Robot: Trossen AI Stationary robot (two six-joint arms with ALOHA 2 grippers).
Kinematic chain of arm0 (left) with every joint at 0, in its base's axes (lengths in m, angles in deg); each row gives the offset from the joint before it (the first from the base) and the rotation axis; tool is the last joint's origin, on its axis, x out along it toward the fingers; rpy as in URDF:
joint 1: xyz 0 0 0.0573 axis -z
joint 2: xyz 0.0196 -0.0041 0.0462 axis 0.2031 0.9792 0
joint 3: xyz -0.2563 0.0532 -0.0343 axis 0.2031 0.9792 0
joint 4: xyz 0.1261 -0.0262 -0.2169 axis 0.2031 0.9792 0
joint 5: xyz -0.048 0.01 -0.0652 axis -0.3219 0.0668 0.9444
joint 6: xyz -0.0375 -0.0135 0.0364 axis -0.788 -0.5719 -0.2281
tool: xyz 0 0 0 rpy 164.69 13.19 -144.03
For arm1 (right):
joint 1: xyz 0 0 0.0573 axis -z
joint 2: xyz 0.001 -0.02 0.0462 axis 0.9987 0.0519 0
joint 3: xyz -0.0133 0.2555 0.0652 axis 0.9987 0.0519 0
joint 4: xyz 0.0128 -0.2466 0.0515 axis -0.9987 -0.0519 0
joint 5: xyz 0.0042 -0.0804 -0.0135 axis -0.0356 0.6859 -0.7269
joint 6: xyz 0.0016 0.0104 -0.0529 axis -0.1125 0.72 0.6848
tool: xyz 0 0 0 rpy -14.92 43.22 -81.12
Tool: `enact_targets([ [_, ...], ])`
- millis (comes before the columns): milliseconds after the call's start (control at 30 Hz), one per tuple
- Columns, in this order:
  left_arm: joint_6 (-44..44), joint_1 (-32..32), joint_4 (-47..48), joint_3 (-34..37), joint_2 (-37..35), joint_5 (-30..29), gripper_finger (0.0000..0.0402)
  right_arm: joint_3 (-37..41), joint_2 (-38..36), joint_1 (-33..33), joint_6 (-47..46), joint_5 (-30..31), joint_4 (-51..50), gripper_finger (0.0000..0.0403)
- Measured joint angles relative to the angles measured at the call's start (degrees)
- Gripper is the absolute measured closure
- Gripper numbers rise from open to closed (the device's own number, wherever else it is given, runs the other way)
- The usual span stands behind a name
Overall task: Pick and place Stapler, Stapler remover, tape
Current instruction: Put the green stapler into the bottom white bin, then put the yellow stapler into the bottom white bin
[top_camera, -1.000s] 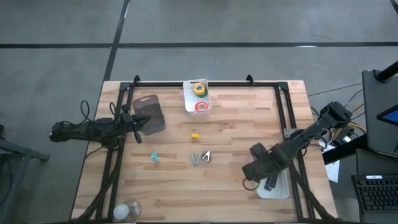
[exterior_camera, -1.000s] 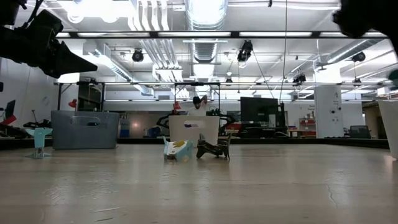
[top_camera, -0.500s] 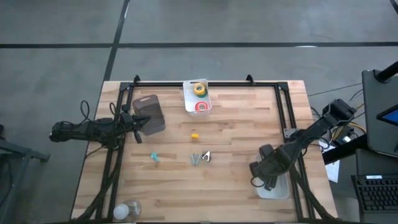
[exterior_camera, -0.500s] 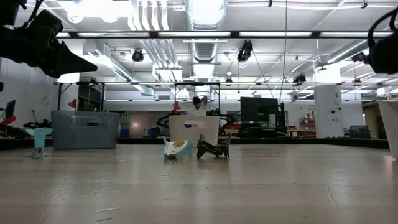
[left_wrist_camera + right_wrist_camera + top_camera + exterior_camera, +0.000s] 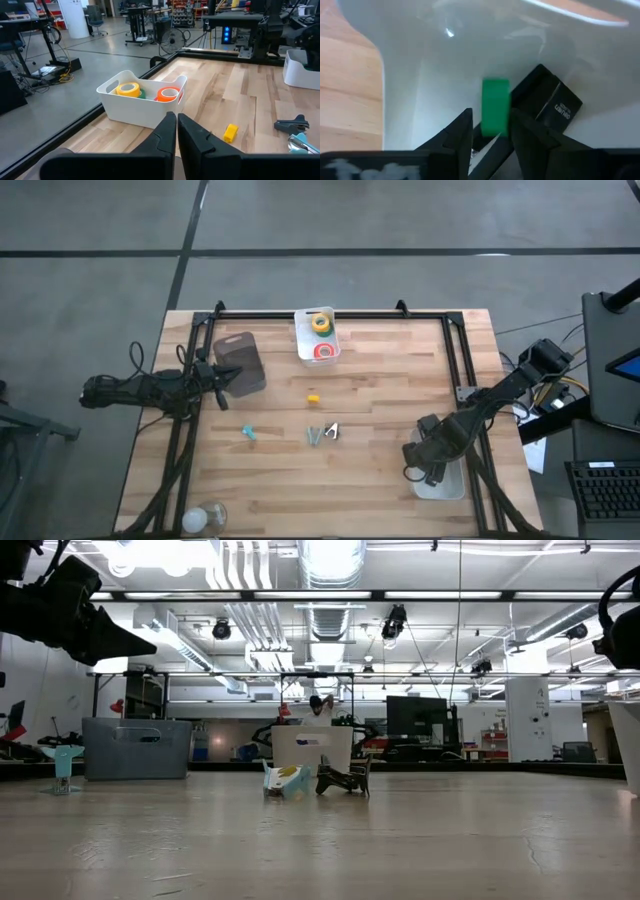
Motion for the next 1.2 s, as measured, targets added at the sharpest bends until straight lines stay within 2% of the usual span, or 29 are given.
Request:
enact_targets([
  [133,0.0,0.0,0.0,0.0,0.0,0.0,0.0383,-1.1,-0.6,0.0,-1.2,0.3,-0.2,0.0253],
  [267,0.0,0.0,0.0,0.0,0.0,0.0,0.0381,-3.9,-1.1,0.0,-1.0,4.0,-0.8,0.0235],
  [367,0.0,0.0,0.0,0.0,0.0,0.0,0.0381,-7.3,-1.6,0.0,-0.6,10.9,-0.7,0.0227],
  [467,0.0,0.0,0.0,0.0,0.0,0.0,0.0383,-11.9,-1.8,0.6,3.9,20.8,-0.5,0.0225],
  [533,0.0,0.0,0.0,0.0,0.0,0.0,0.0383,-15.1,-1.7,2.1,10.6,26.3,0.8,0.0226],
  [600,0.0,0.0,0.0,0.0,0.0,0.0,0.0382,-18.5,-0.9,4.8,20.3,29.2,3.5,0.0229],
  [733,0.0,0.0,0.0,0.0,0.0,0.0,0.0380,-24.9,2.7,12.2,38.5,29.2,5.9,0.0235],
  [967,0.0,0.0,0.0,0.0,0.0,0.0,0.0383,-34.6,12.5,24.8,70.7,22.0,11.9,0.0241],
  [1100,0.0,0.0,0.1,0.0,0.0,0.0,0.0380,-39.4,19.7,30.2,80.6,21.9,12.0,0.0241],
  [1200,0.0,0.0,0.0,0.0,0.0,0.0,0.0382,-42.6,25.2,34.1,87.2,18.1,11.9,0.0245],
])
